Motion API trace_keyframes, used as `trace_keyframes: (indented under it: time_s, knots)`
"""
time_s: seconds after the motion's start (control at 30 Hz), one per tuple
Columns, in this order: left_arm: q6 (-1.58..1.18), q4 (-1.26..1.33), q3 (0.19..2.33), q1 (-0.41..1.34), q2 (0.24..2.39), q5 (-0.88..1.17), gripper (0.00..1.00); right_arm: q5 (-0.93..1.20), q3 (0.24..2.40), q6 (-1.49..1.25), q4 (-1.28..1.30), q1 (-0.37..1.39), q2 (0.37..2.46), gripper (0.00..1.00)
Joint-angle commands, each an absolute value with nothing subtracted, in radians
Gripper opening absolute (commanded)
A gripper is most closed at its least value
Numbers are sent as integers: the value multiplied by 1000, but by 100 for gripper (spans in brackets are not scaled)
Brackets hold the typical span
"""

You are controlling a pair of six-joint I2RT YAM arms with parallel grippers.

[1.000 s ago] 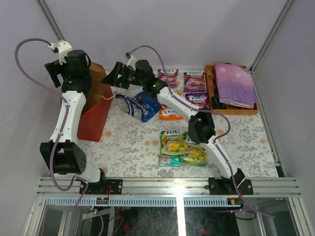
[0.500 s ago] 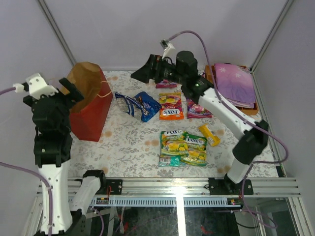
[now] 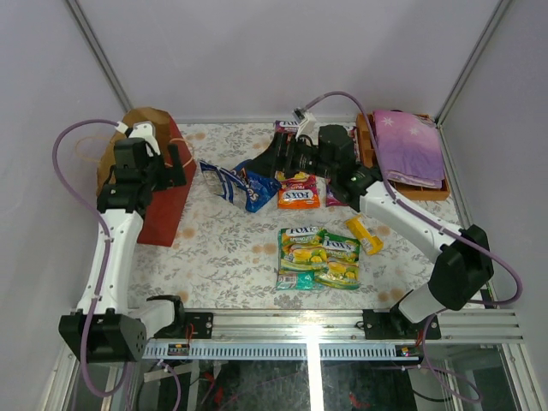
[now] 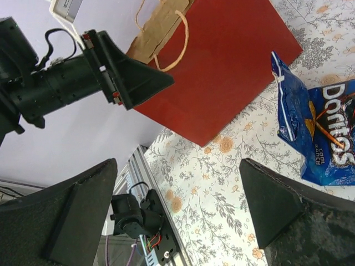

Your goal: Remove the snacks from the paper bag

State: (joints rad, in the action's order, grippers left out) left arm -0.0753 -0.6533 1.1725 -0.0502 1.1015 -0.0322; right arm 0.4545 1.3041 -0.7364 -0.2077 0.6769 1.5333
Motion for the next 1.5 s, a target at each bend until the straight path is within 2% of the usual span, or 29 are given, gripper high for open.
trace_keyframes:
  time_s: [0.0,0.07,0.1,0.13,0.17,0.2,0.23,0.37,0.43,0.5,0.6,0.73,0.97,1.2,1.47]
  knots:
    - [-29,-627,1233,-49,1138,-37,96,467,1289,-721,-262,677,1469,100]
    - [-21,-614,1246,-49,1153,-52,93,478,1279,-716,-261,678,1466,100]
    - [-14,-605,1250,-49,1159,-60,85,484,1276,-715,-261,678,1466,100]
    - [-6,-595,1253,-49,1167,-67,71,490,1270,-714,-261,678,1466,100]
    - [0,-589,1256,-48,1175,-80,52,494,1266,-715,-262,678,1466,100]
    - [5,-586,1263,-46,1186,-96,40,496,1260,-715,-264,677,1465,100]
    - [17,-581,1265,-49,1197,-103,37,499,1256,-715,-265,676,1463,100]
    - [71,-546,1265,-48,1249,-109,37,514,1243,-716,-271,674,1461,99]
    - [85,-514,1274,-48,1275,-129,34,518,1238,-719,-274,673,1459,100]
    - [108,-455,1280,-49,1300,-139,22,519,1228,-724,-281,673,1457,100]
    - [167,-365,1295,-49,1346,-154,12,528,1212,-736,-299,673,1460,100]
    - [261,-229,1297,-49,1418,-196,12,546,1180,-766,-345,673,1467,99]
    - [434,-136,1352,-48,1564,-183,1,577,1163,-776,-354,673,1477,100]
    - [557,-188,1522,-49,1703,-63,0,606,1183,-773,-343,673,1501,100]
    - [598,-339,1815,-73,1889,63,0,621,1160,-748,-328,673,1518,99]
